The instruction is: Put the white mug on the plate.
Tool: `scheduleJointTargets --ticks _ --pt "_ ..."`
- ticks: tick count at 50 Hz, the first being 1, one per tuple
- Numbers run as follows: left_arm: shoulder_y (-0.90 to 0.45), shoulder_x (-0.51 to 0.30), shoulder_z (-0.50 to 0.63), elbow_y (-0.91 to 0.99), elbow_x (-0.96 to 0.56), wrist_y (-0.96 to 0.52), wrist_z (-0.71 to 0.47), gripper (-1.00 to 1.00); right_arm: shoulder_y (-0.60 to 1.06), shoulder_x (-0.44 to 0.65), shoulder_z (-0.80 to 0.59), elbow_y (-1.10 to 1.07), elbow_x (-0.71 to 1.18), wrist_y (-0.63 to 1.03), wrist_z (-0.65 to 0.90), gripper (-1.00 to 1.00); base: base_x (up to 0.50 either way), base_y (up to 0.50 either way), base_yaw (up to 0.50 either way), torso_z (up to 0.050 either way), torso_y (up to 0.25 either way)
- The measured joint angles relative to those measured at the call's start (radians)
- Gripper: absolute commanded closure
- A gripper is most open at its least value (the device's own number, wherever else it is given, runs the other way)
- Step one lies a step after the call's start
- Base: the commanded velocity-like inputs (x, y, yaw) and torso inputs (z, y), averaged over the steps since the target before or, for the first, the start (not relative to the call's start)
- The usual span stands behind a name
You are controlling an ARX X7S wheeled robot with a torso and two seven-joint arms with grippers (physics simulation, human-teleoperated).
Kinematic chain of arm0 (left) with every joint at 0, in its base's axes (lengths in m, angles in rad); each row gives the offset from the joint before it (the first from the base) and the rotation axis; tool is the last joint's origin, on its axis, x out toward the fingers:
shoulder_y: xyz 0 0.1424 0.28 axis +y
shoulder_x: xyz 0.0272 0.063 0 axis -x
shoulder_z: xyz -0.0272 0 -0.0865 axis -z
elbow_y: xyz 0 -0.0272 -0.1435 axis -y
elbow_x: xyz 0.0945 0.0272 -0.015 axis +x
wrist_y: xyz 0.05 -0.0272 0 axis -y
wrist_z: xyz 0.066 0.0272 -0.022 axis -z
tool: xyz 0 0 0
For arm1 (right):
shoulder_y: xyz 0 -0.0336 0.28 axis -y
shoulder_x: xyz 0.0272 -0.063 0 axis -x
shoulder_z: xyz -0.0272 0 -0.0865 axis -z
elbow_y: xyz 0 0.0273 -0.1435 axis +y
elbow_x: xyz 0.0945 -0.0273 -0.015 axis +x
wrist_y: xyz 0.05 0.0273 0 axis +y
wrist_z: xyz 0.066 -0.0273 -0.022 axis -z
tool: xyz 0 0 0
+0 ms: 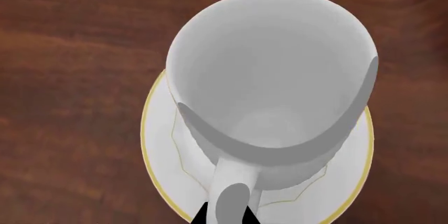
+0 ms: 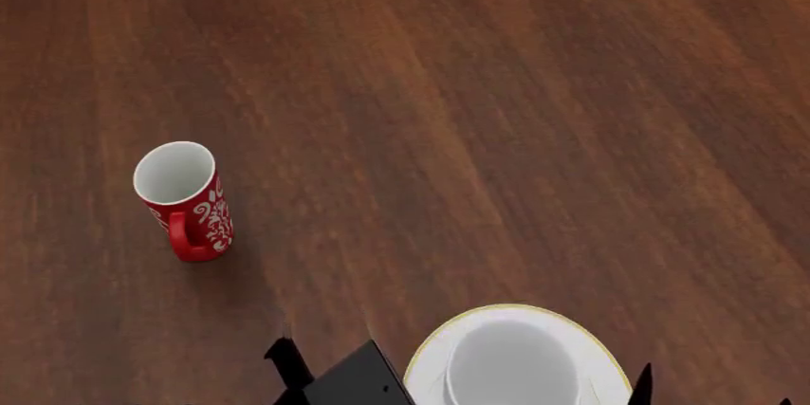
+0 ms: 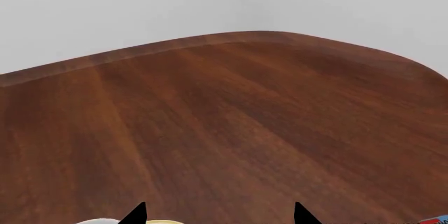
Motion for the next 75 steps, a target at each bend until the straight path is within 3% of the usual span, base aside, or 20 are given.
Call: scheduleJointTargets --ticks 46,47,75 --pt "-0.015 0.003 0.034 -0.045 0.013 0.016 0.01 1.0 -0.011 0.0 -0.006 0.026 -0.001 -0.032 -0.003 -1.0 0.0 0.0 0.0 0.0 0.0" --pt "-0.015 0.003 0.034 -0.045 0.013 0.014 0.01 -1.0 -0.011 0.001 -0.007 0.026 -0.001 -0.032 -0.003 -1.0 0.0 0.0 0.0 0.0 0.0" --pt "-0.031 -0.029 0.042 0.039 -0.011 -0.052 -0.021 -1.0 -0.007 0.009 -0.012 0.017 0.005 -0.029 0.008 -1.0 0.0 0.0 0.0 0.0 0.0"
